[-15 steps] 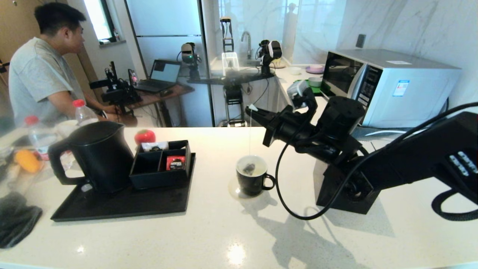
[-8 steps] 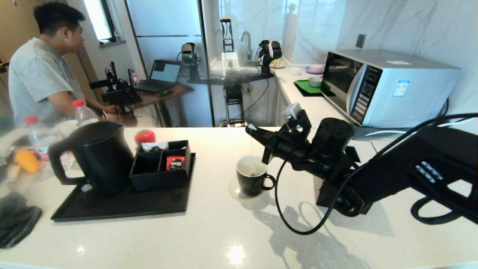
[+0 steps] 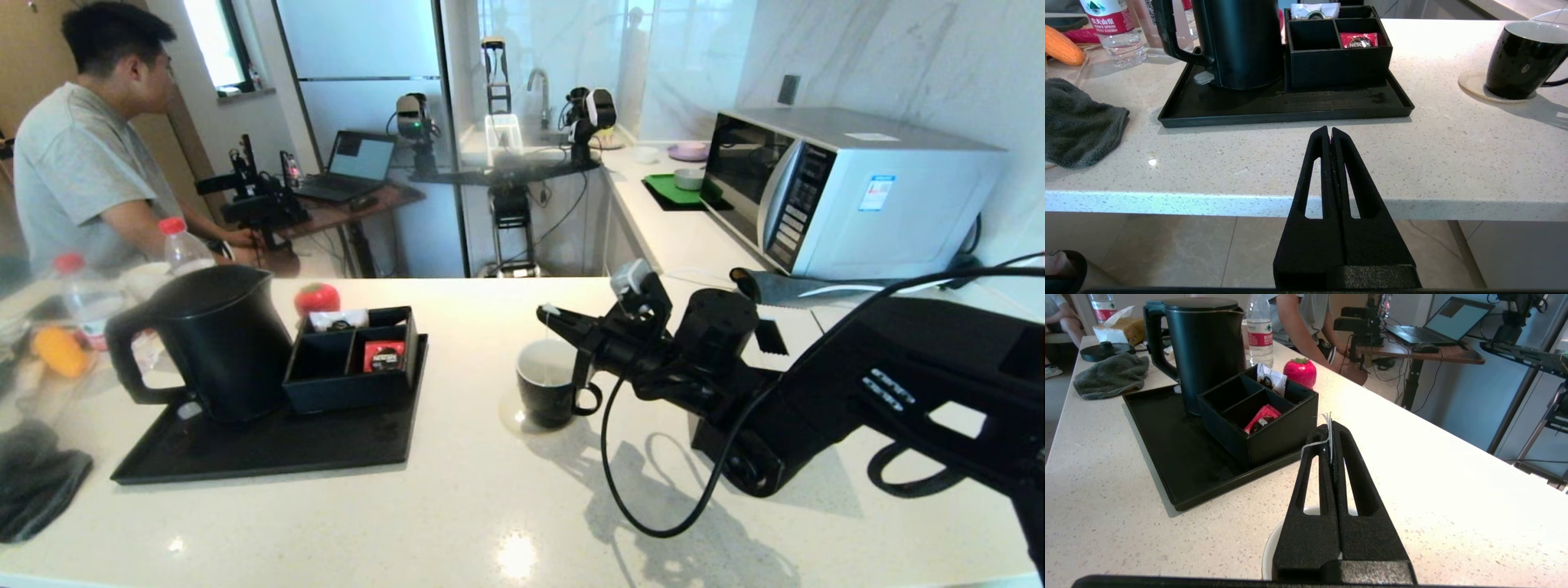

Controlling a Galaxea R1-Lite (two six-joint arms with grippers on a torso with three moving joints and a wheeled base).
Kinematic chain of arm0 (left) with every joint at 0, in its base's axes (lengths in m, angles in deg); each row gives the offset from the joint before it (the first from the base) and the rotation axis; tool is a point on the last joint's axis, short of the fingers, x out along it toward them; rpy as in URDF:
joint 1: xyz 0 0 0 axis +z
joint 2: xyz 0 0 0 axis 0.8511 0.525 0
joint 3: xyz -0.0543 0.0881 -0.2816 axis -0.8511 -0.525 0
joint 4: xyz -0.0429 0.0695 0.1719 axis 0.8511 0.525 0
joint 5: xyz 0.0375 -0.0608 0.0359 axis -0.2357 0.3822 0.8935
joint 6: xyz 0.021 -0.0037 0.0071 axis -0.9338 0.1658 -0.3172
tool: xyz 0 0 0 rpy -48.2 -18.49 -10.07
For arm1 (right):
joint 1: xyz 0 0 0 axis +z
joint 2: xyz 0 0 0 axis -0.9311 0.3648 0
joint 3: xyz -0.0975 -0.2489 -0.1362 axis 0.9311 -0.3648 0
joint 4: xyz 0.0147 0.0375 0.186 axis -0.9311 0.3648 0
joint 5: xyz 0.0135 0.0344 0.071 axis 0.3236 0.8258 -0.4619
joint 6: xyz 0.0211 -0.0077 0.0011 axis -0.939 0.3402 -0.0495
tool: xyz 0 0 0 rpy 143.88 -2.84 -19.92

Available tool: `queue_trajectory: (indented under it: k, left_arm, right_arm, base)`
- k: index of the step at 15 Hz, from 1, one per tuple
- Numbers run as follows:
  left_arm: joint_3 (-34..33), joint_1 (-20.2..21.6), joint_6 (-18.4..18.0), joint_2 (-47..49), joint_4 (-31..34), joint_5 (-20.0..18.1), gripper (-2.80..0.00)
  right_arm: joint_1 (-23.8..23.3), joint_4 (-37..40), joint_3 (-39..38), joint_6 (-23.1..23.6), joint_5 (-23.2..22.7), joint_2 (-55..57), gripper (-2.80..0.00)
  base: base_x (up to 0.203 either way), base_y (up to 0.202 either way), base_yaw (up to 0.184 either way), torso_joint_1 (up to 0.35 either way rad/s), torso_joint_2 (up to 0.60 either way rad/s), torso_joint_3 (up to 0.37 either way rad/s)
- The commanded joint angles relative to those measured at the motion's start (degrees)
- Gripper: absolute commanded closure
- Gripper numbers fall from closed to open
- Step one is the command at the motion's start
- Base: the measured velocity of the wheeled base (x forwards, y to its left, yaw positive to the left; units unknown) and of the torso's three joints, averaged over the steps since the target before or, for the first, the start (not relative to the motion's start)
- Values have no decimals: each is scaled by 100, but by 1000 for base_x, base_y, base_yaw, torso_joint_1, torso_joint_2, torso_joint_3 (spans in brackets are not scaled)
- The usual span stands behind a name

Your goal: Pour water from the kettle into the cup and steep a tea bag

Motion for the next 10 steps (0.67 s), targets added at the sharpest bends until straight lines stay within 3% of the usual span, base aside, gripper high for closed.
queue_trajectory:
  k: [1,10]
  left_arm:
    - [0,0,4,-5,-1,2,0]
    - [0,1,4,-5,-1,3,0]
  right_arm:
    - [-6,-29,103,-2,-17,-115,0]
    - [-100,1004,630,40,63,-969,0]
  base:
    - [0,0,0,0,0,0]
    - [0,0,0,0,0,0]
